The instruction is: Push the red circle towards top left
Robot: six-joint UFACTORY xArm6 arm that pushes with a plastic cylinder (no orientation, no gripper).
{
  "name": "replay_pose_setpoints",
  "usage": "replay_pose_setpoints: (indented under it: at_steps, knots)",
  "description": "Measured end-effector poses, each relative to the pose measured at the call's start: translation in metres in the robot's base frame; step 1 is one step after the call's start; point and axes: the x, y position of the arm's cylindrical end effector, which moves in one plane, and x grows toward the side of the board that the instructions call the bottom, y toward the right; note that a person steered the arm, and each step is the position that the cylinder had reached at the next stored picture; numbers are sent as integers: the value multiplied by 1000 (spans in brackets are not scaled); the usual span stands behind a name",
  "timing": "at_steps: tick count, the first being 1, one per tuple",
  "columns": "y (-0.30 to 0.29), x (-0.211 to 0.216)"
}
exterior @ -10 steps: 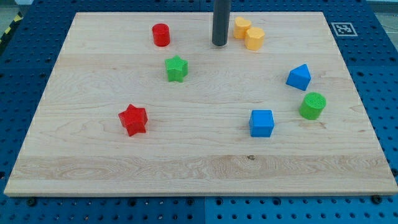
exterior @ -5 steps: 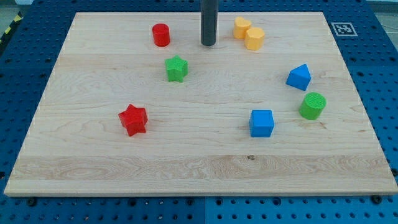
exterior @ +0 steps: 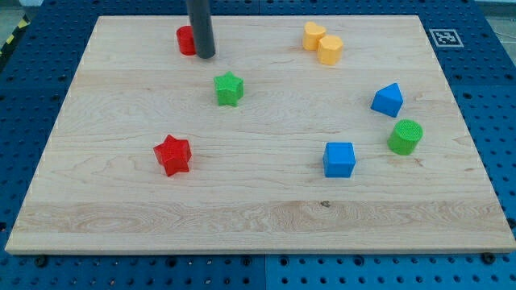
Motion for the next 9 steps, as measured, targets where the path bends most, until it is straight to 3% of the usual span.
replay_pose_setpoints:
  at_steps: [7, 9]
  knots:
    - [-30, -24]
    - [-38, 0]
